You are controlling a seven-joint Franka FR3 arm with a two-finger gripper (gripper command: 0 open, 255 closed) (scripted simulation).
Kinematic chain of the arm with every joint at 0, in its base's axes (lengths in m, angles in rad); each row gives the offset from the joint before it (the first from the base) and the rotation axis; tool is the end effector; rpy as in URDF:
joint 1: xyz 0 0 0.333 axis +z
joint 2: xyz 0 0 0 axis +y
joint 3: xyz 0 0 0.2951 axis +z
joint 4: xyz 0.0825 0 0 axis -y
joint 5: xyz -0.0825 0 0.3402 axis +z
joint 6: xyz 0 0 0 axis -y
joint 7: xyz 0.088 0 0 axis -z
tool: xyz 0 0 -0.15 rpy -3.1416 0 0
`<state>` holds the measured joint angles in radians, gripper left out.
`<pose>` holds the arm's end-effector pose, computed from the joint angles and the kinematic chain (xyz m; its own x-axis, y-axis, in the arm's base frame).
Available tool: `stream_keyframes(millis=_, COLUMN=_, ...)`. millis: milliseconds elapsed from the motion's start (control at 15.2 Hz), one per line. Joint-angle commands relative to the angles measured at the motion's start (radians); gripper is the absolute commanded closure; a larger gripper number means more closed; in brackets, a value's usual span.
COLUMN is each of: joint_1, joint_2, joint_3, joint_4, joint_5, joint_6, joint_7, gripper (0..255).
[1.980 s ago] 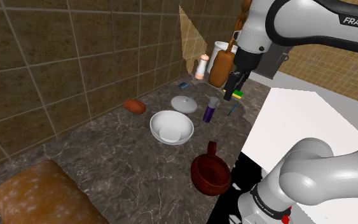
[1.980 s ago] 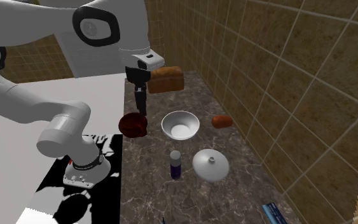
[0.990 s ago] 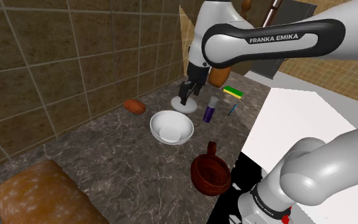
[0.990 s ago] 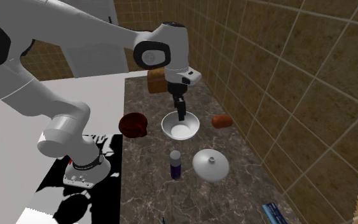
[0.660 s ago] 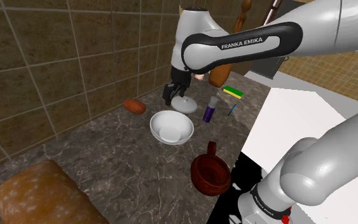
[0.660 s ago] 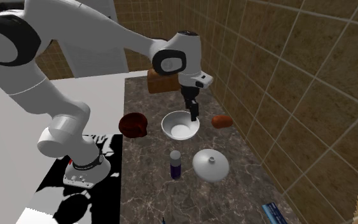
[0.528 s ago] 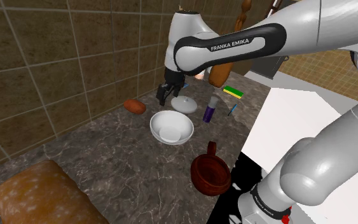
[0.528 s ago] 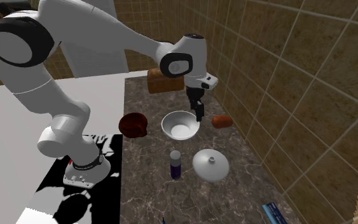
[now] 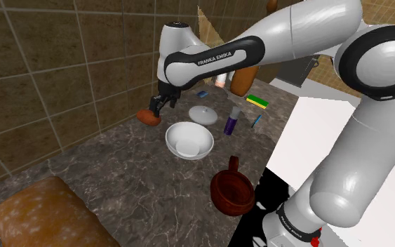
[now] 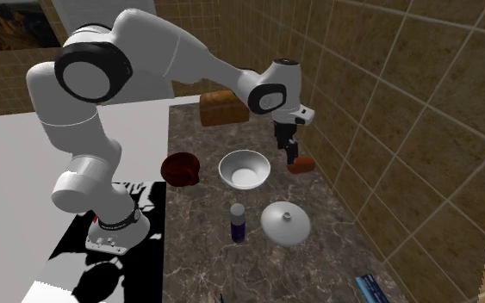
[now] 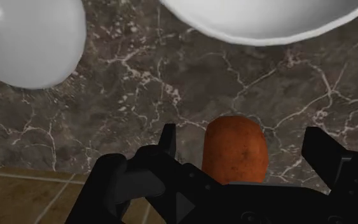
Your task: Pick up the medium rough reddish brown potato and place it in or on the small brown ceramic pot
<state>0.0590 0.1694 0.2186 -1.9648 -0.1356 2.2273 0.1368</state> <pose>0.5460 0.1437 0.3593 0.9712 0.2141 0.1049 0.2082 -0.9760 0.0646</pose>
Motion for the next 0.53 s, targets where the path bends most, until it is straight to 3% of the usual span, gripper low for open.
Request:
stream_keyframes(millis=0, joint_1=0.013, joint_2=0.078, joint_3=0.001, joint_4=0.078, joint_5=-0.023, joint_6=0.006, joint_7=0.018, gripper=0)
stream_keyframes(millis=132, joint_1=0.026, joint_2=0.143, joint_3=0.000, joint_4=0.144, joint_5=-0.041, joint_6=0.010, joint_7=0.030, gripper=0)
stream_keyframes(millis=462, joint_1=0.028, joint_2=0.182, joint_3=-0.007, joint_4=0.131, joint_5=-0.055, joint_6=0.061, joint_7=0.039, gripper=0)
